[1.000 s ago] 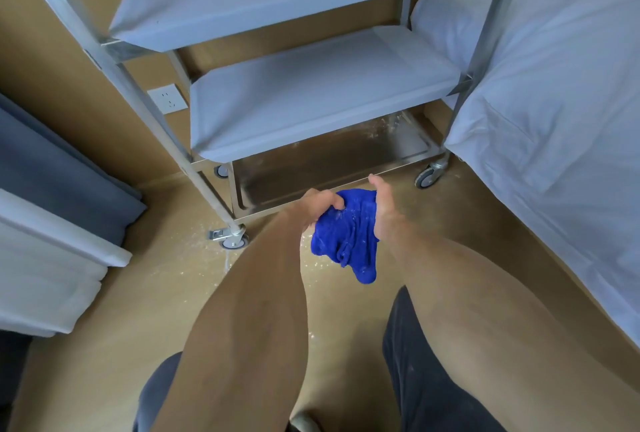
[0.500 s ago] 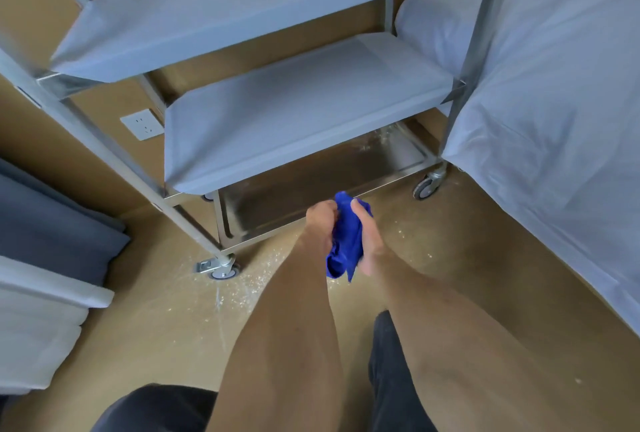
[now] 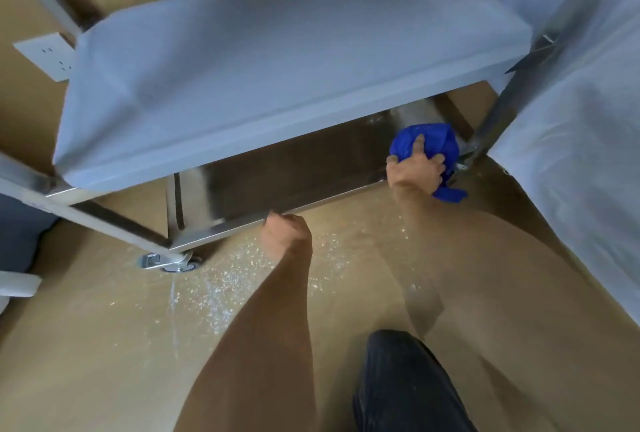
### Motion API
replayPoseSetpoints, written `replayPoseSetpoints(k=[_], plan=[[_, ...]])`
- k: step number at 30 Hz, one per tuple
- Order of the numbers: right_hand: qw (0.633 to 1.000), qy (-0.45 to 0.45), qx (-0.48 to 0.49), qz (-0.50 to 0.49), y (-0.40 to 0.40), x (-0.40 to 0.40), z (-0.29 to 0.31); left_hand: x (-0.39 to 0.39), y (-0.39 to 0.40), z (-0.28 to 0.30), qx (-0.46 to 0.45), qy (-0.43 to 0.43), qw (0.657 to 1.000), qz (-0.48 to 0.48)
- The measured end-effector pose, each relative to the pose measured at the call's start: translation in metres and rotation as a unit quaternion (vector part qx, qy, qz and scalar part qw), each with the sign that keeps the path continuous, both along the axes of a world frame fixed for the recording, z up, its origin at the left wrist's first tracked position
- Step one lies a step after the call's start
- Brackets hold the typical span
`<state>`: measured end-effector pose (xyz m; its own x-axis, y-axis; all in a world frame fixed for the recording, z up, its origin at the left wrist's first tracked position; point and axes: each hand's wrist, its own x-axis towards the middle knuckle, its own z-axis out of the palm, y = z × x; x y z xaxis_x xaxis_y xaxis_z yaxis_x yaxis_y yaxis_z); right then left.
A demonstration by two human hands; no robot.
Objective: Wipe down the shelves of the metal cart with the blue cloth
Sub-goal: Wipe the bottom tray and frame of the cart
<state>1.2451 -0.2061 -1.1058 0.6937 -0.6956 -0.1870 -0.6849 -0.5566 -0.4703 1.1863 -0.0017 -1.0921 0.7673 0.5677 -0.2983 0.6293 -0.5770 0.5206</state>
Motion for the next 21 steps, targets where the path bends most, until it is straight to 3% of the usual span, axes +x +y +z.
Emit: replayPoseSetpoints(k=[4, 9, 14, 17, 21], plan=[[0.993, 0.039, -0.082, 0.080, 0.018, 0.003, -0.047, 0.015, 0.013, -0.023, 0.030, -0.041, 0.998, 0.027], [0.972, -0.041, -0.136, 0.189, 0.091, 0.008, -0.057, 0.026, 0.026, -0.032, 0.041, -0.037, 0.998, 0.035], [0.918, -0.104, -0.111, 0.365, 0.186, -0.006, -0.060, 0.023, 0.035, -0.027, -0.021, -0.066, 0.995, 0.068], [0.916, -0.120, -0.105, 0.367, 0.179, -0.012, -0.061, 0.022, 0.044, -0.024, -0.024, -0.048, 0.997, 0.062], [0.943, -0.109, -0.125, 0.288, 0.129, -0.009, -0.061, 0.025, 0.039, -0.020, -0.024, -0.034, 0.994, 0.096]])
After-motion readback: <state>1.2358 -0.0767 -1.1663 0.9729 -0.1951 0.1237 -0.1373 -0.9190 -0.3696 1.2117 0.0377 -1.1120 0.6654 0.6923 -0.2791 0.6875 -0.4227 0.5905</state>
